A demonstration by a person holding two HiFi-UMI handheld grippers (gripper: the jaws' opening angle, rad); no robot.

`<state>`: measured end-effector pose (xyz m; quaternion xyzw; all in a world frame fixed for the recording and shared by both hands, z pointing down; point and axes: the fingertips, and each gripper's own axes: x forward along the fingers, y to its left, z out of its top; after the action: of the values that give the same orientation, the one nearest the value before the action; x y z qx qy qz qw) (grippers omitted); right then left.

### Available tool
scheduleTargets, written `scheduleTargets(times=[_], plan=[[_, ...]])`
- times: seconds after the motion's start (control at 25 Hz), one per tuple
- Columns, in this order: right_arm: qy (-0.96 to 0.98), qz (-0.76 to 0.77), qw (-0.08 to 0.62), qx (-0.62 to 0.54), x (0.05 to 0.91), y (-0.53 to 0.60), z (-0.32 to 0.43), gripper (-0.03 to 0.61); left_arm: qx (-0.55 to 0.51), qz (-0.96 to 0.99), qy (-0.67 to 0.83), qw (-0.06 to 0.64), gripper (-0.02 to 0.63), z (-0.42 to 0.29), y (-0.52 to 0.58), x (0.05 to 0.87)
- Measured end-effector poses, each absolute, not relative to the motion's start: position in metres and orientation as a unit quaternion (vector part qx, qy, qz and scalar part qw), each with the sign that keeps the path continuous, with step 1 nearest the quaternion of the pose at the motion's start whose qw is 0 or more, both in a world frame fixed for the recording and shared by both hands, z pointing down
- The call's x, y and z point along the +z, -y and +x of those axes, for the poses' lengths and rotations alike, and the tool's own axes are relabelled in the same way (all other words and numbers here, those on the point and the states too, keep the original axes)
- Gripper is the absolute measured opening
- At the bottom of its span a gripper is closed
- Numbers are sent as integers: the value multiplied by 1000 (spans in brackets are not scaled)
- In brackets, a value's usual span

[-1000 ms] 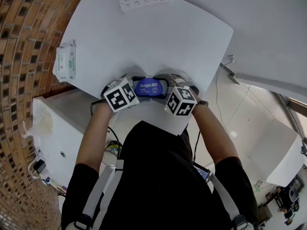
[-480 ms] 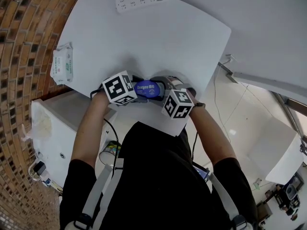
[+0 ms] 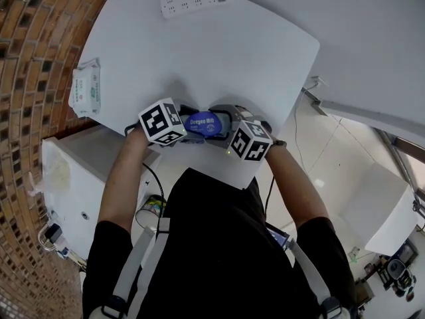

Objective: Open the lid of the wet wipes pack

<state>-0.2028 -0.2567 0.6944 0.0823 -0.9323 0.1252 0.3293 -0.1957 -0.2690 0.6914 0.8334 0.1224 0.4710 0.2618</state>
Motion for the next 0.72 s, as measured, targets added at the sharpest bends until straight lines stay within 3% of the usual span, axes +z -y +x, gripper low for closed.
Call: scheduleTargets(times=[0.04, 0.44, 0.72], plan=[[931, 86, 331, 127, 695, 259, -202, 344, 471, 834, -122, 260, 328, -196, 269, 692], [921, 85, 364, 112, 704, 257, -205, 327, 471, 830, -131, 267, 322, -197, 270, 692], [921, 88, 366, 104, 705, 258, -205, 316, 462, 801, -157, 346, 315, -197, 275, 690]])
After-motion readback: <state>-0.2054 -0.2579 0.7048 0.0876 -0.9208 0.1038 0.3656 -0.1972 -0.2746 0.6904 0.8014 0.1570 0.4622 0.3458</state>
